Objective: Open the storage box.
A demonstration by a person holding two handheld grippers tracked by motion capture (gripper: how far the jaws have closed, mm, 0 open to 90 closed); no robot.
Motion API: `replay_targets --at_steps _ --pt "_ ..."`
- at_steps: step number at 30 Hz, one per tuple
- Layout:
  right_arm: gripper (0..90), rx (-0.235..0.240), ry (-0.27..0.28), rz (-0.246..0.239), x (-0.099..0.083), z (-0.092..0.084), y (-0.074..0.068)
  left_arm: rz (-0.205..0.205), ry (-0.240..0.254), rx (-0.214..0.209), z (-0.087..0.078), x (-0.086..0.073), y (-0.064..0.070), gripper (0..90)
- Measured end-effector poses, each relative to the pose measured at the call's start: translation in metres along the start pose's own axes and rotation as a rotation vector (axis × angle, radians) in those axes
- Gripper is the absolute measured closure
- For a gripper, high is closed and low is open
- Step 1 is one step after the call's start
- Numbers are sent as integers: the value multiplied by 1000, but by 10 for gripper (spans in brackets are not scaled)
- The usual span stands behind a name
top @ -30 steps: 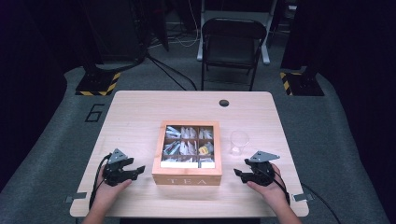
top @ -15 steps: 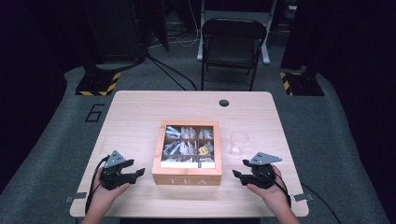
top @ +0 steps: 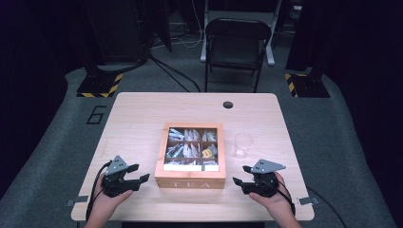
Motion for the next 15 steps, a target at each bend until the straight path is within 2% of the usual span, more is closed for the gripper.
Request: replay_targets --at_steps 12,15 --pt "391 31 -12 -6 1 3 -6 19 8 -32 -1 0 11 391" --pt "396 43 -10 -9 2 6 -8 27 -4 -52 1 0 14 394"
Point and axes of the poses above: each handheld gripper's, and its own axes: z roughly forward along the jaws, x roughly out of its top, y roughly to its right, the point moved 4 cm from there along z, roughly forward along the jaws, and after that the axes turned 9 degrees about -z, right-handed, at the moved point
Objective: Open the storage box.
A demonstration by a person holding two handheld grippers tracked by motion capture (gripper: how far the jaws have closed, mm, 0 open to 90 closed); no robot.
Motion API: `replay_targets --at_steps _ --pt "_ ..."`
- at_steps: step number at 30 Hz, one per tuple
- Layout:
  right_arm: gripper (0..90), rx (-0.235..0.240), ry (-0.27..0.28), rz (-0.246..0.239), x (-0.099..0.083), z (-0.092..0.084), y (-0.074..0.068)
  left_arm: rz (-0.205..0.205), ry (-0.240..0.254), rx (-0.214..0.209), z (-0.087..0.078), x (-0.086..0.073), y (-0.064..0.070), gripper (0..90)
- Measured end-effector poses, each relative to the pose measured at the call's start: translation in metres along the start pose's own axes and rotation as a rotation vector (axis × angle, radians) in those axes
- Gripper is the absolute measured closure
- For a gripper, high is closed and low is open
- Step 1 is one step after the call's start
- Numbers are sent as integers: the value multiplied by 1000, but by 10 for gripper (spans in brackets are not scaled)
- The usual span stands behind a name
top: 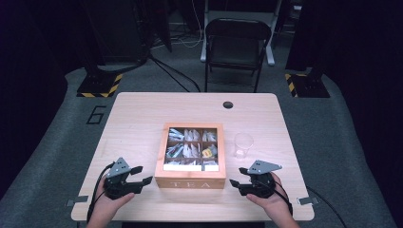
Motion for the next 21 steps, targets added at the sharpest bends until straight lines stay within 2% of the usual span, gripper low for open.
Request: replay_targets --at_steps 3,4,6,17,18,21 --pt "398 15 -1 -1 1 2 -1 5 -4 -2 2 -1 1 396" --pt "399 17 1 3 2 4 -3 15 -20 -10 2 -1 2 403" --pt "404 23 2 -15 3 5 -4 22 -19 -3 2 -1 3 406" --pt "473 52 11 -23 4 7 -9 27 -13 -27 1 -3 9 430" --pt "477 54 9 -24 5 7 -10 40 -23 -28 1 -4 9 436" --pt "486 61 7 -27 6 8 -12 41 -11 -27 3 -3 11 456"
Point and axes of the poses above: each handheld gripper's, and its own axes: z roughly forward along the jaws, x roughly out of its top, y roughly to its right, the point moved 4 cm from there along z, roughly forward along the jaws, and after that the axes turned 9 degrees about -z, right-handed, at the moved point
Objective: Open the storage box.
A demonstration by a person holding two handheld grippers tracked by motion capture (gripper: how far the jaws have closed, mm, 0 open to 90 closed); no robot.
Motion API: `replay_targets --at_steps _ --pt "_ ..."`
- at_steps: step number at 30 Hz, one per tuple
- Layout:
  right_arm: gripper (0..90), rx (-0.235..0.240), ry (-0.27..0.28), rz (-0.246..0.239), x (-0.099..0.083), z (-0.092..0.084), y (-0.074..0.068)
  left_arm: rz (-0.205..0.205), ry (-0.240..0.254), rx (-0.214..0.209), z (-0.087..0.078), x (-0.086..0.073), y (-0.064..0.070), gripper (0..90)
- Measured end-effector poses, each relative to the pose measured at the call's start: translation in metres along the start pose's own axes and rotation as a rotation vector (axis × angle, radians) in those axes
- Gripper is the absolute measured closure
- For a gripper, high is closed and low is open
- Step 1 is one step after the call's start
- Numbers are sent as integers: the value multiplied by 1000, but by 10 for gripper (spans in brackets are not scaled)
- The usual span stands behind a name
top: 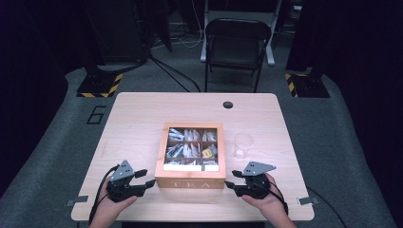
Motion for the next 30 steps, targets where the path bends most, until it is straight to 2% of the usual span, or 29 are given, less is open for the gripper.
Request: replay_targets --at_steps 6,9,18,23,30 --pt "499 7 1 2 0 4 0 1 -23 -10 6 -1 1 469" --pt "509 15 -5 -8 1 8 -2 3 -11 -15 10 1 4 490" --pt "520 5 -3 -29 5 14 -4 18 -30 -30 18 3 10 534" --pt "524 6 3 -30 6 14 -3 22 -5 -15 20 5 12 541" --pt "544 16 7 -44 7 14 -3 32 -4 4 20 5 15 540"
Point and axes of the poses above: each handheld gripper's, and its own axes: z roughly forward along the jaws, x roughly out of its top, y roughly to its right, the point moved 4 cm from there along z, roughly forward along the jaws, and after that the axes turned 9 degrees about -z, right-handed, at the moved point
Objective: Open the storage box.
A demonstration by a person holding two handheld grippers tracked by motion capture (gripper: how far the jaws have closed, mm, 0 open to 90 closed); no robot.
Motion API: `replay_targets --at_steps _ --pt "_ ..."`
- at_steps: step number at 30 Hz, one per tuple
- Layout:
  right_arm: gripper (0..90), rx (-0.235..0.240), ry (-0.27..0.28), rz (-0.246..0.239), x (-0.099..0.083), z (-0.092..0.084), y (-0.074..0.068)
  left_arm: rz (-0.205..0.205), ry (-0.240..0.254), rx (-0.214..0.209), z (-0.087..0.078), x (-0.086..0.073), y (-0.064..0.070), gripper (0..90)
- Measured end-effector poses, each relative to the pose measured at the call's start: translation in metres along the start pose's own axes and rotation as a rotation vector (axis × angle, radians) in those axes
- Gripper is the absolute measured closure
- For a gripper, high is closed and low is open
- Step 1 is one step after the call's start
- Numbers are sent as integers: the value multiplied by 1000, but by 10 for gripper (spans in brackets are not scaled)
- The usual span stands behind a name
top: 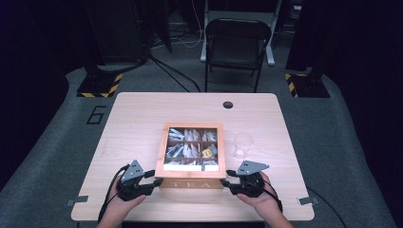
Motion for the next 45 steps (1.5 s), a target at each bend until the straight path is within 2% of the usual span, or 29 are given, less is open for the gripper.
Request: replay_targets --at_steps 12,13,28,29,32,34,39,45 --pt "593 14 -4 -10 1 0 -1 -2 7 13 0 0 1 539" --pt "593 16 -4 -10 1 0 -1 1 -5 9 -1 0 1 538" --pt "604 21 -9 -23 2 0 -1 1 -1 20 0 0 4 529" --pt "606 22 -10 -24 2 0 -1 0 13 34 1 0 4 528" --pt "607 21 -13 -28 2 -1 -1 4 12 39 1 1 5 527" --pt "608 15 -9 -32 3 0 -1 1 -3 28 0 1 4 527" --pt "565 -5 -1 -17 4 -1 -3 -13 5 17 -1 2 4 529" --pt "558 -7 -3 -26 6 -2 -4 -18 16 13 -3 4 4 528"
Point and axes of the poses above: each handheld gripper's, and its own axes: z roughly forward along the jaws, x roughly out of its top, y roughly to its right, the point moved 4 cm from there along z, roughly forward along the jaws, and after that the axes turned 9 degrees about -z, right-handed, at the moved point
